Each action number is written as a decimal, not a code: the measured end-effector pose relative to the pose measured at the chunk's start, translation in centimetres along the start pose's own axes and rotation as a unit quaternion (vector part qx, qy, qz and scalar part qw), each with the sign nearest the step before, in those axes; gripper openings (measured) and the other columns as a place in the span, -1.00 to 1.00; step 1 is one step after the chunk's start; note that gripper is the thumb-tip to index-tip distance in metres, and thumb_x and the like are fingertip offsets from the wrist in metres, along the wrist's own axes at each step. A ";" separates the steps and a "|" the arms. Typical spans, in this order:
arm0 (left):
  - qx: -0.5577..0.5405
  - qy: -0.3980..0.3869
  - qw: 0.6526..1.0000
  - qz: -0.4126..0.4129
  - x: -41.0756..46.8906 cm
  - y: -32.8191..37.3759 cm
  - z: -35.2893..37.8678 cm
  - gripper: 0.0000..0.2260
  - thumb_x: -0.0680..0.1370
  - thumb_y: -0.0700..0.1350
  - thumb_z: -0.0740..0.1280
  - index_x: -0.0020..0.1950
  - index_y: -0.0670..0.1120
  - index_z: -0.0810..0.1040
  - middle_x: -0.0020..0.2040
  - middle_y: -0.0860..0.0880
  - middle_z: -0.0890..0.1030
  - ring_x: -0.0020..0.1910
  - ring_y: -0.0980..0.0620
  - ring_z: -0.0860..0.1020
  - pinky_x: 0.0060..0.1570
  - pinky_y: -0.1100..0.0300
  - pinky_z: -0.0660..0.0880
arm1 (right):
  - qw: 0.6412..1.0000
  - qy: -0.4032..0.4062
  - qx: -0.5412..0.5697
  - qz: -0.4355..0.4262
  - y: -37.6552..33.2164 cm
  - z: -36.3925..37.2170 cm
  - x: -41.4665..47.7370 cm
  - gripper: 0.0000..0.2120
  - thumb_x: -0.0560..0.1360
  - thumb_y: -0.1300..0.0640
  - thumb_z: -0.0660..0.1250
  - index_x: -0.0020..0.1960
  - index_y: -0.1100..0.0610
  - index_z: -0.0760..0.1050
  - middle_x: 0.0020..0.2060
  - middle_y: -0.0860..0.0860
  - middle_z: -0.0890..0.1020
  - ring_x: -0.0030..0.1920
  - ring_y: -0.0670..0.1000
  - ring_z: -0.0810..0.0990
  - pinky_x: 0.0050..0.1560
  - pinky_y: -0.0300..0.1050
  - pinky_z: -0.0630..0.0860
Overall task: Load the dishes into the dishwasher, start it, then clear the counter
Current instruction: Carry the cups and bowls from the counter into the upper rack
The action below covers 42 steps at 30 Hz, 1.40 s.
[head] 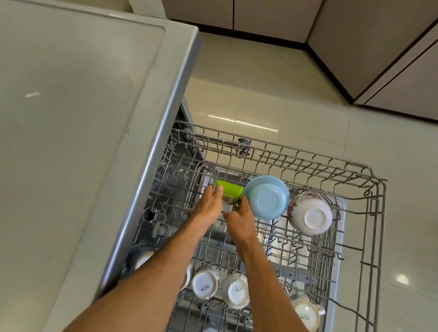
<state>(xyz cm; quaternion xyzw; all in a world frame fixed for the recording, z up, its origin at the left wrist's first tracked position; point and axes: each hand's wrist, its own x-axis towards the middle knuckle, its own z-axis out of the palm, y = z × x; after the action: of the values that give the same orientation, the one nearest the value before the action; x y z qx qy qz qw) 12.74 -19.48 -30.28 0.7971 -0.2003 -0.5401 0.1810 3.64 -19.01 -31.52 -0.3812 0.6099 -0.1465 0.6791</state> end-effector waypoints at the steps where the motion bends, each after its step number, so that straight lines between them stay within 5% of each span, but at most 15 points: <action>1: -0.004 0.001 1.000 0.006 0.2 -0.1 0.0 -0.51 0.67 0.14 -0.05 0.55 -0.04 0.12 0.53 -0.10 0.21 0.44 -0.10 0.28 0.40 -0.06 0.23 | 1.000 0.000 0.002 0.000 0.1 0.1 0.2 -0.35 0.39 0.38 0.16 0.46 0.06 0.29 0.33 0.00 0.50 0.37 0.03 0.42 0.44 0.16 0.31; 5: -0.016 -0.005 1.000 0.027 0.2 0.0 0.0 -0.60 0.69 0.04 -0.04 0.46 -0.09 0.27 0.42 -0.12 0.36 0.28 -0.03 0.38 0.17 0.15 0.26 | 1.000 -0.014 0.003 0.013 1.0 0.3 1.5 -0.25 0.32 0.25 0.17 0.52 0.04 0.21 0.44 0.02 0.40 0.46 0.04 0.32 0.47 0.17 0.28; 13: -0.014 -0.002 0.999 0.030 -1.5 0.2 -0.1 -0.58 0.70 0.03 -0.04 0.52 -0.08 0.21 0.51 -0.10 0.26 0.45 -0.09 0.28 0.40 0.00 0.21 | 0.999 -0.005 -0.032 0.018 0.1 0.4 -0.1 -0.24 0.43 0.37 0.15 0.59 0.19 0.00 0.55 0.10 0.16 0.55 0.12 0.13 0.51 0.21 0.18; 18: 0.007 0.007 0.999 0.039 -4.4 -0.2 -0.8 -0.59 0.70 0.03 -0.05 0.54 -0.04 0.18 0.52 -0.09 0.24 0.46 -0.10 0.26 0.40 0.00 0.21 | 0.999 -0.006 -0.042 -0.001 -0.6 0.1 -2.4 -0.23 0.38 0.32 0.16 0.58 0.20 0.05 0.53 0.14 0.22 0.53 0.14 0.20 0.48 0.22 0.23; 20: 0.022 0.009 0.999 0.046 -6.2 0.0 -1.1 -0.59 0.70 0.03 -0.04 0.52 -0.05 0.21 0.50 -0.09 0.28 0.44 -0.09 0.29 0.35 0.05 0.24 | 0.999 -0.006 -0.053 0.000 -0.7 -0.3 -3.5 -0.24 0.32 0.25 0.16 0.53 0.19 0.17 0.46 0.13 0.35 0.45 0.15 0.33 0.42 0.22 0.33; 22: 0.023 0.014 0.998 0.062 -8.4 0.0 -1.5 -0.61 0.69 0.03 -0.02 0.49 -0.06 0.26 0.46 -0.10 0.34 0.38 -0.08 0.36 0.27 0.09 0.29 | 0.997 -0.009 -0.070 -0.009 -1.5 -0.8 -5.3 -0.52 0.36 0.27 0.18 0.28 0.19 0.41 0.18 0.05 0.55 0.19 0.05 0.52 0.20 0.02 0.52; 24: 0.018 0.020 0.997 0.077 -10.2 0.0 -1.8 -0.64 0.69 0.01 0.01 0.45 -0.07 0.31 0.40 -0.12 0.40 0.26 -0.05 0.43 0.18 0.09 0.35 | 0.995 -0.021 -0.092 -0.038 -2.8 -1.4 -7.5 -0.69 0.44 0.33 0.20 0.13 0.08 0.41 -0.04 -0.06 0.53 -0.02 -0.05 0.50 0.00 -0.11 0.52; 27: -0.008 0.040 0.994 0.105 -13.9 0.3 -2.4 -0.69 0.69 -0.03 0.05 0.37 -0.07 0.37 0.29 -0.07 0.45 0.06 0.06 0.46 0.03 0.18 0.41 | 0.990 -0.030 -0.121 -0.060 -4.7 -2.3 -11.1 -0.58 0.47 0.34 0.23 0.31 0.16 0.43 0.07 0.06 0.60 0.03 0.06 0.56 0.13 0.09 0.55; 31: -0.075 0.103 0.984 0.126 -19.2 -0.2 -2.9 -0.74 0.64 -0.14 0.19 0.32 -0.06 0.45 0.28 -0.05 0.50 0.20 -0.02 0.50 0.18 0.07 0.45 | 0.988 -0.045 -0.123 -0.087 -6.4 -3.0 -15.7 -0.65 0.42 0.26 0.29 0.20 0.16 0.53 -0.02 0.10 0.66 -0.01 0.13 0.65 0.05 0.22 0.61; 34: -0.110 0.149 0.972 0.143 -22.7 -0.7 -2.9 -0.78 0.59 -0.19 0.24 0.22 -0.04 0.50 0.16 -0.04 0.57 0.09 -0.01 0.56 0.08 0.07 0.54 | 0.982 -0.069 -0.128 -0.117 -7.3 -3.2 -18.9 -0.79 0.44 0.25 0.32 0.06 0.12 0.57 -0.08 0.09 0.68 -0.05 0.12 0.67 0.00 0.18 0.64; 38: -0.132 0.238 0.947 0.168 -27.2 -1.7 -3.6 -0.79 0.54 -0.23 0.29 0.12 -0.02 0.57 0.00 0.03 0.62 -0.06 0.10 0.60 -0.18 0.34 0.52 | 0.968 -0.109 -0.156 -0.165 -8.0 -2.9 -22.3 -0.83 0.43 0.25 0.31 -0.02 0.08 0.57 -0.15 0.08 0.69 -0.10 0.12 0.69 -0.05 0.16 0.66; 42: -0.156 0.305 0.924 0.169 -30.9 -4.3 -4.6 -0.77 0.51 -0.28 0.33 -0.09 0.08 0.57 -0.14 0.02 0.66 -0.17 -0.09 0.65 -0.10 -0.01 0.61 | 0.949 -0.143 -0.188 -0.209 -8.3 -1.2 -25.2 -0.85 0.46 0.30 0.34 -0.07 0.08 0.58 -0.21 0.12 0.70 -0.22 0.08 0.69 -0.18 0.03 0.68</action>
<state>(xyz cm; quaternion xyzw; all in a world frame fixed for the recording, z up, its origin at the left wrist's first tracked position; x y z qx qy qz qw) 7.13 0.47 -6.49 0.8392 -0.1806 -0.2571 0.4438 -0.63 -8.24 -7.64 -0.6378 0.4298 -0.1117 0.6293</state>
